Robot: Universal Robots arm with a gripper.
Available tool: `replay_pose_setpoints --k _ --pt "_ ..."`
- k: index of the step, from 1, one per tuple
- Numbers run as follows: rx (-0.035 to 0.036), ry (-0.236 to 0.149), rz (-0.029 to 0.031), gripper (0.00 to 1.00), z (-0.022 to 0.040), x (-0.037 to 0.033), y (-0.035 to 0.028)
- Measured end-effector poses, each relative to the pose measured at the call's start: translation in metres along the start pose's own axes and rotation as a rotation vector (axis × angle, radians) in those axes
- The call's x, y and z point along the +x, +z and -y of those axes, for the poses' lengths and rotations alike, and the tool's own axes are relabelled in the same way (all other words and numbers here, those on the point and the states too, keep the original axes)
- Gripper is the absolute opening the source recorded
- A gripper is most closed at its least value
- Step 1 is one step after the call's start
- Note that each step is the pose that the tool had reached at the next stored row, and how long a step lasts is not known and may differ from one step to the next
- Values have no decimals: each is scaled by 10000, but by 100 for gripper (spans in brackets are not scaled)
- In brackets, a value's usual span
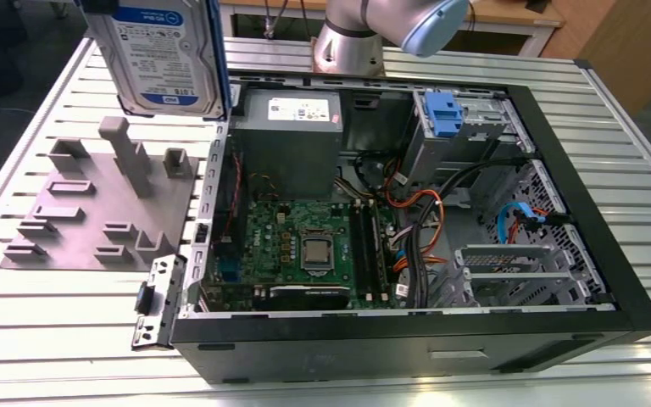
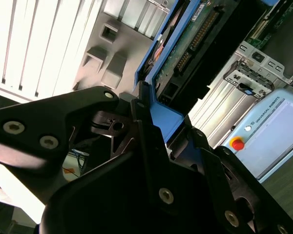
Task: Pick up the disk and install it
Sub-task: 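Pick up the disk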
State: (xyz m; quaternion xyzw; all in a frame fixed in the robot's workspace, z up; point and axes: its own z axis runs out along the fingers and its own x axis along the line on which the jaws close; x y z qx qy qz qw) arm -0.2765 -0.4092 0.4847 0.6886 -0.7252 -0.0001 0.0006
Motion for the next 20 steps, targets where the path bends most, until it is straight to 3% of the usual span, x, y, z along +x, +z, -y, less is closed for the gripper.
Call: replay_pose_setpoints --k 15,20 --pt "-1 -2 0 36 26 -2 0" --pt "-1 0 -3 36 136 -7 2"
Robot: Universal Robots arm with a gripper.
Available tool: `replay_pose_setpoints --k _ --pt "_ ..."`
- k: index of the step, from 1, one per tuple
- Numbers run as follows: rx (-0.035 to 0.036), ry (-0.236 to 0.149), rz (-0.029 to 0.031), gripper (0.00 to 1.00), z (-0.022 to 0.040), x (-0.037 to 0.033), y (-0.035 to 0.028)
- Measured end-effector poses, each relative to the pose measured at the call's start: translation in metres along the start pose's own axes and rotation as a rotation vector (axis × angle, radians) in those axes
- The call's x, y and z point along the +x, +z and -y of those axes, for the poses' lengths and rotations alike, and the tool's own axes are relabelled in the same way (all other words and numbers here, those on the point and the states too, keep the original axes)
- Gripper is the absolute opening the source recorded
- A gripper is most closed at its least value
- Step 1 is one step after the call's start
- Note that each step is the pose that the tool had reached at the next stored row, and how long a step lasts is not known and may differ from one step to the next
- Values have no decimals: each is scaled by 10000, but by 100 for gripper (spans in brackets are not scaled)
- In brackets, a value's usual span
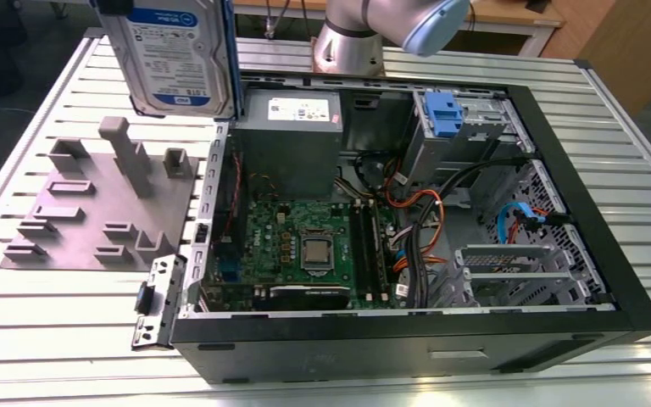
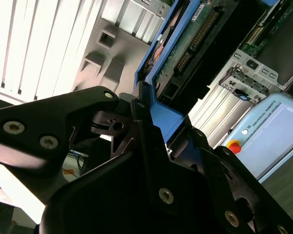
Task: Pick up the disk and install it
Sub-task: 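Pick up the disk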
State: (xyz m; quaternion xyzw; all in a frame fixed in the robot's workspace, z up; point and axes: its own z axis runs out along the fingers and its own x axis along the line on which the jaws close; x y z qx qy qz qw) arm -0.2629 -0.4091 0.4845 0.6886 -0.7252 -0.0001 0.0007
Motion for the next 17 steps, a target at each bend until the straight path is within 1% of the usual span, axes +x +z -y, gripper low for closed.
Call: replay_pose_setpoints --k 3,5,7,10,11,13,17 --pt "1 -1 -2 36 73 -3 1" --pt "2 -1 -19 36 97 -2 2" --pt "4 0 -69 36 103 14 2" --pt "8 0 -151 36 108 57 3" --pt "10 0 -169 36 113 64 4" --pt "9 0 -175 36 137 66 3" --pt "10 0 -174 36 228 63 3"
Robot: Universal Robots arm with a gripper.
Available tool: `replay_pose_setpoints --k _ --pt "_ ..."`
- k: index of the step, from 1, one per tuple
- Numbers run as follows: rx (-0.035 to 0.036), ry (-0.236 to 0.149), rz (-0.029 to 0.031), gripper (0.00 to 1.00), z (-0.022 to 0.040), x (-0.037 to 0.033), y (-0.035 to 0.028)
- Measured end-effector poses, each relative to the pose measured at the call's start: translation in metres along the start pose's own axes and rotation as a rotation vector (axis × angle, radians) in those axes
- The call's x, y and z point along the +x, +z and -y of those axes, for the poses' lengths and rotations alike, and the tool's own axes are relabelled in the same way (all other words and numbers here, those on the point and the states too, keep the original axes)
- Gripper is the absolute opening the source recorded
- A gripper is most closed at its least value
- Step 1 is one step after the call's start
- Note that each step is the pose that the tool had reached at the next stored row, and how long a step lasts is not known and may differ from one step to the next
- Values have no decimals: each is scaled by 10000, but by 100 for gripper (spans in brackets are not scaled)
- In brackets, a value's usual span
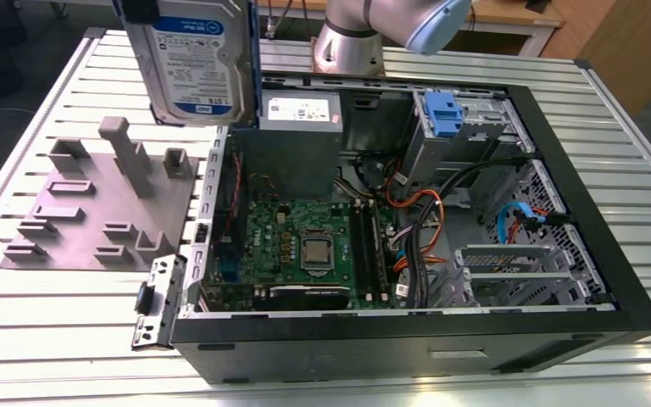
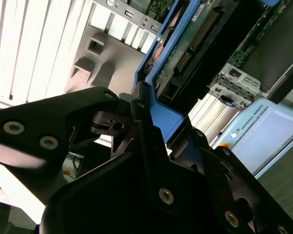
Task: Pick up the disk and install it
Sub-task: 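Pick up the disk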
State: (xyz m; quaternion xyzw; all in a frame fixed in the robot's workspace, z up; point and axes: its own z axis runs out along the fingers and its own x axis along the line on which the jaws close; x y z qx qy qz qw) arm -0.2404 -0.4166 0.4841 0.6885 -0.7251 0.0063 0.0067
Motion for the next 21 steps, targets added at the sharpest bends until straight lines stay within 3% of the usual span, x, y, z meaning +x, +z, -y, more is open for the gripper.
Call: replay_pose_setpoints --k 10,21 --pt "-1 0 0 36 226 -12 0" --pt "0 -2 0 36 262 -14 2"
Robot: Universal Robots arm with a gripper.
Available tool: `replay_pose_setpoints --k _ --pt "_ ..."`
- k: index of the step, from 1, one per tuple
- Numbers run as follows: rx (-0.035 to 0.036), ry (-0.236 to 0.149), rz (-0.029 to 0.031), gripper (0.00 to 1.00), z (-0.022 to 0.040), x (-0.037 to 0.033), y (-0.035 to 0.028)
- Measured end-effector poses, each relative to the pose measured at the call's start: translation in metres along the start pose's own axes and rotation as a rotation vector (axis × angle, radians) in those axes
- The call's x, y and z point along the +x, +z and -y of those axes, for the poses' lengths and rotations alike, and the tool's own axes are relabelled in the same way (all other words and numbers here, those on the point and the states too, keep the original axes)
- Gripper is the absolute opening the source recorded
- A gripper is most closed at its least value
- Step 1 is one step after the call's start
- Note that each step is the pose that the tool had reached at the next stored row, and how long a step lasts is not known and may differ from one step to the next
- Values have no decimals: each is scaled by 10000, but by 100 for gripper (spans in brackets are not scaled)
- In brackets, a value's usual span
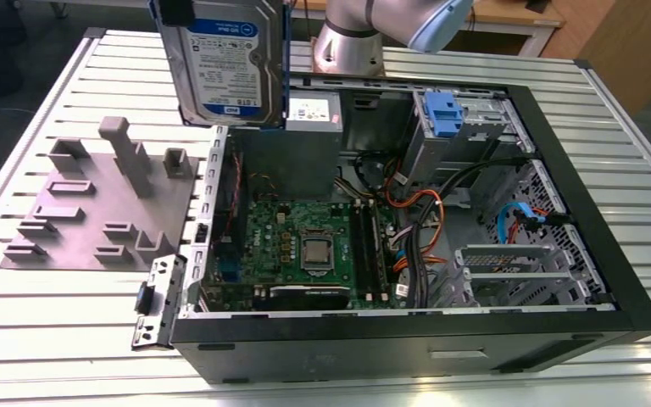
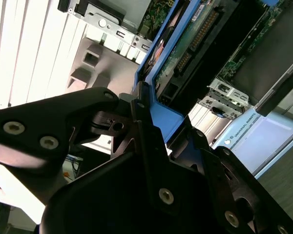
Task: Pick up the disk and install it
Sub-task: 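Pick up the disk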
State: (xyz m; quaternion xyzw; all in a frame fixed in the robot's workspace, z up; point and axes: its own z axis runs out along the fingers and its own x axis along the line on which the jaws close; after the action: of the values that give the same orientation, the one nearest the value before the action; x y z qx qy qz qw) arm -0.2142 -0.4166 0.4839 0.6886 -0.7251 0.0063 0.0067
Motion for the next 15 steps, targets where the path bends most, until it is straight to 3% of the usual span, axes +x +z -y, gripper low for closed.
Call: replay_pose_setpoints --k 15 --pt "0 2 -1 36 267 -14 5"
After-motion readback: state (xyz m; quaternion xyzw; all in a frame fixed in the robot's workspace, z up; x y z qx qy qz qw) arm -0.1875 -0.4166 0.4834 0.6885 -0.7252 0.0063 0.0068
